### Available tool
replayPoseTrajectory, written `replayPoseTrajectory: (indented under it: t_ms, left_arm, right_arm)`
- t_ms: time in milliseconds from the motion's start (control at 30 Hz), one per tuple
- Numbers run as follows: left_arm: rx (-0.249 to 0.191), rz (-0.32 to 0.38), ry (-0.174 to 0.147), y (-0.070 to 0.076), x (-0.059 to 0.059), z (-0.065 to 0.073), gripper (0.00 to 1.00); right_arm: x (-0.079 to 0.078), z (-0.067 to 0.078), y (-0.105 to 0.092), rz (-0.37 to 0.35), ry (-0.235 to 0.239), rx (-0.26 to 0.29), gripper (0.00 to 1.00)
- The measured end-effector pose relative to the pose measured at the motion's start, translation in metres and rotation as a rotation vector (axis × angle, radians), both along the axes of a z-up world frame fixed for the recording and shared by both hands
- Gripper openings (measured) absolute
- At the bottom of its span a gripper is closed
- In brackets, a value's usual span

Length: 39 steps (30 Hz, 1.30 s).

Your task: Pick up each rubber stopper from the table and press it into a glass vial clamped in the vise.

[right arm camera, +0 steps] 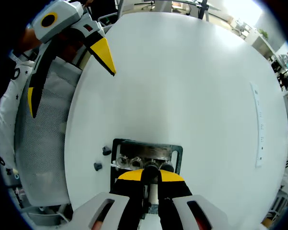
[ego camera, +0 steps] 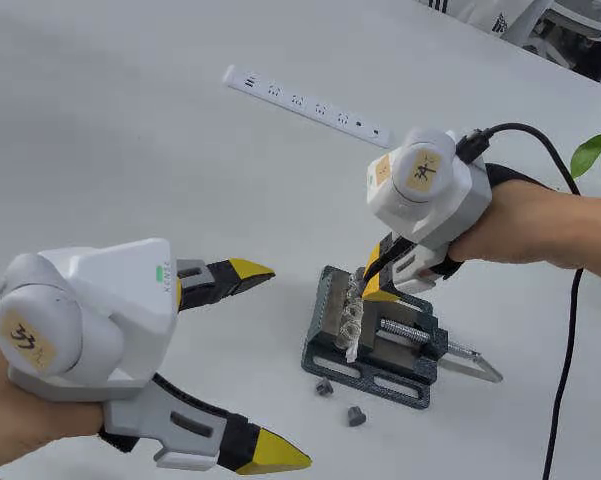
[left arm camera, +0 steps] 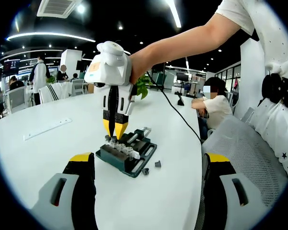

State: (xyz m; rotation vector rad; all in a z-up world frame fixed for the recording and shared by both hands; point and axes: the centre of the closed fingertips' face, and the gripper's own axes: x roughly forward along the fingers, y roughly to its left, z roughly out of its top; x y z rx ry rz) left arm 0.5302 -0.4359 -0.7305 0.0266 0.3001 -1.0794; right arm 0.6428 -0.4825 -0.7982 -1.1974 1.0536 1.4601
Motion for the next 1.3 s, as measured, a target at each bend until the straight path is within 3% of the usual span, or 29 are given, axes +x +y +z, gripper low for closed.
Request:
replayPoseTrajectory:
  t_ms: [667, 1100, 1300]
  left_arm:
    - [-0.005, 0.006, 0.005, 0.0009, 0.0002, -0.0019, 0.94]
    - [-0.011, 0.000, 0.008, -0.0015, 0.0009, -0.0011, 0.94]
    - [-0.014, -0.001, 0.009, -0.0028, 0.0016, -0.0012, 0.93]
  right_arm:
    - [0.0010, -0.0021, 0.0031, 0.011, 0.002, -0.024, 0.05]
    - [0.0025, -0.0041, 0.0035, 0.058, -0.038, -0.095, 0.05]
    - [0.0011, -0.0049, 0.0044, 0.044, -0.046, -0.126, 0.05]
